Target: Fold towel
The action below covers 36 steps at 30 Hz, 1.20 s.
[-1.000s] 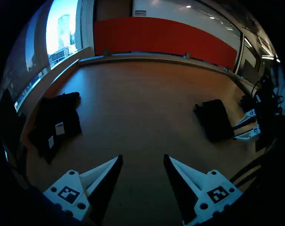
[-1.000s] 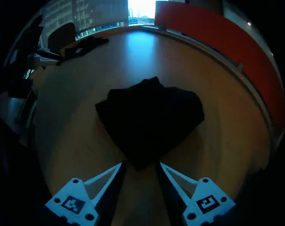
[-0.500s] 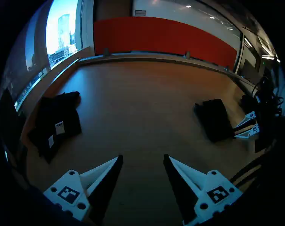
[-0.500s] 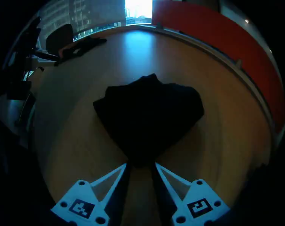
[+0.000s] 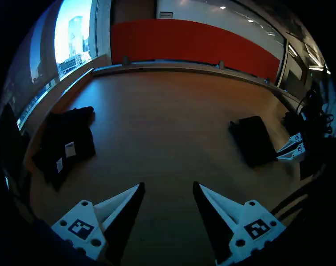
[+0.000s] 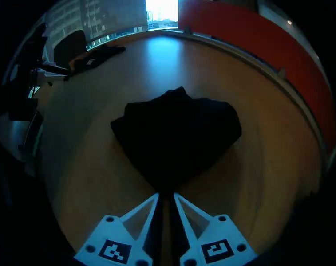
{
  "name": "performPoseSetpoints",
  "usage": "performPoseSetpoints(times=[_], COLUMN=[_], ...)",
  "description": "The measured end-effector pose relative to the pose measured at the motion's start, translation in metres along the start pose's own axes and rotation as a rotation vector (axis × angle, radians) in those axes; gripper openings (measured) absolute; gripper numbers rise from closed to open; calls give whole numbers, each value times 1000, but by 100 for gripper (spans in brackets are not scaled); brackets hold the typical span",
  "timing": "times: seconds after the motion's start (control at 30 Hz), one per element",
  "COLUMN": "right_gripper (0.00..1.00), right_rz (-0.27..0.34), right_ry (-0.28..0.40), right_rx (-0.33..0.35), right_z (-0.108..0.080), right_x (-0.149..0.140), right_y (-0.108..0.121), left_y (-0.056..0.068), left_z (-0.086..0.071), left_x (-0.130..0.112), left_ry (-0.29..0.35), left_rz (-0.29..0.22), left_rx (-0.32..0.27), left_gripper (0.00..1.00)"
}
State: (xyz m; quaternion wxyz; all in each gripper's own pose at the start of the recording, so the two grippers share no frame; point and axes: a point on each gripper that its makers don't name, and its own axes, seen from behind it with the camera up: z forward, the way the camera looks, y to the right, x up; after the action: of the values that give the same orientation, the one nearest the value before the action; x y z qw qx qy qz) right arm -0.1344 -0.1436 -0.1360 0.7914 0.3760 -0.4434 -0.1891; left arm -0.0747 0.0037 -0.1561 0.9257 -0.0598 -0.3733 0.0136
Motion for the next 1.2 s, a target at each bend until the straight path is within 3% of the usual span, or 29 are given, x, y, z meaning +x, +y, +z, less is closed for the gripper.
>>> performPoseSetpoints(times=[0.3,0.5,0.83,1.2], right_gripper=[5,5,5,5], right_rz=[-7,-21,-44,-124], right_ry=[12,42,132,227], right_rx=[-12,-20,-43,-79], right_z=[-1,-10,-41,-86], right_x=[2,18,78,156], right_y=[2,6,18,30], left_y=[0,1,3,5], left_z=[2,3,4,0], left_x=[0,0,9,32], left_ry=[-2,-2,19,61], left_rz=[0,3,-2,-5], left_rx=[-2,-5,-15,-28], left_gripper=[80,79,79,79])
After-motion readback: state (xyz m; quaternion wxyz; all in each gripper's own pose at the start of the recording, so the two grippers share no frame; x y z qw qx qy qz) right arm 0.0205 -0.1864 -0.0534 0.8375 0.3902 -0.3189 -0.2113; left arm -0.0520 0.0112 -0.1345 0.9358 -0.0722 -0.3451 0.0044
